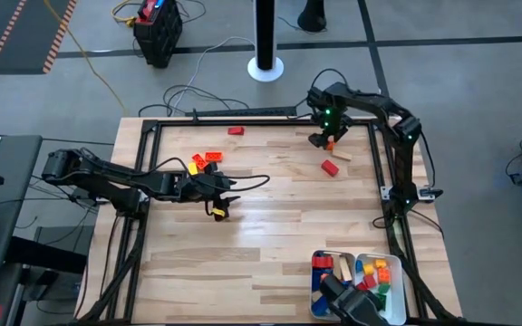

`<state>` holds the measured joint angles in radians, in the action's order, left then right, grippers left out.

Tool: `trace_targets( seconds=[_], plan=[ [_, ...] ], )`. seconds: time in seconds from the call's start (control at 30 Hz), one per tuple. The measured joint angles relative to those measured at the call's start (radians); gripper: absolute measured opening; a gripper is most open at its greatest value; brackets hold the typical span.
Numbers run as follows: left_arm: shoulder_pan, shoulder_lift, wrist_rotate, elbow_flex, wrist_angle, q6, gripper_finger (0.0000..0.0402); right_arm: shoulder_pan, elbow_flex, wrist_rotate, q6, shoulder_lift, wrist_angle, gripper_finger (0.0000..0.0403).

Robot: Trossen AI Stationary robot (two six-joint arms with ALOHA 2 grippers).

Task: Sort blocks by size
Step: Put the small orange game piece into the white bin

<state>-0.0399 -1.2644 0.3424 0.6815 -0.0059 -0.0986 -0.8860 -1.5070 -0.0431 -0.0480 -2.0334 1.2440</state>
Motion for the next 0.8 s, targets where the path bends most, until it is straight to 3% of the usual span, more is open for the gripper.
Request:
trace_targets(
  seconds=[0.2, 0.53, 0.8],
  plan=[
    [0.0, 0.0, 0.0, 0.0, -0.001, 0.006, 0.0217, 0.015, -0.092, 0.014, 0.105, -0.107, 0.104, 0.029],
    [0.0, 0.0, 0.0, 0.0, -0.004, 0.007, 0.0217, 0.098, -0.198, 0.029, 0.298, -0.112, 0.086, 0.029],
    [0.0, 0.0, 0.0, 0.0, -0.006, 0.007, 0.0217, 0.082, -0.203, 0.046, 0.193, -0.115, 0.152, 0.029]
  ],
)
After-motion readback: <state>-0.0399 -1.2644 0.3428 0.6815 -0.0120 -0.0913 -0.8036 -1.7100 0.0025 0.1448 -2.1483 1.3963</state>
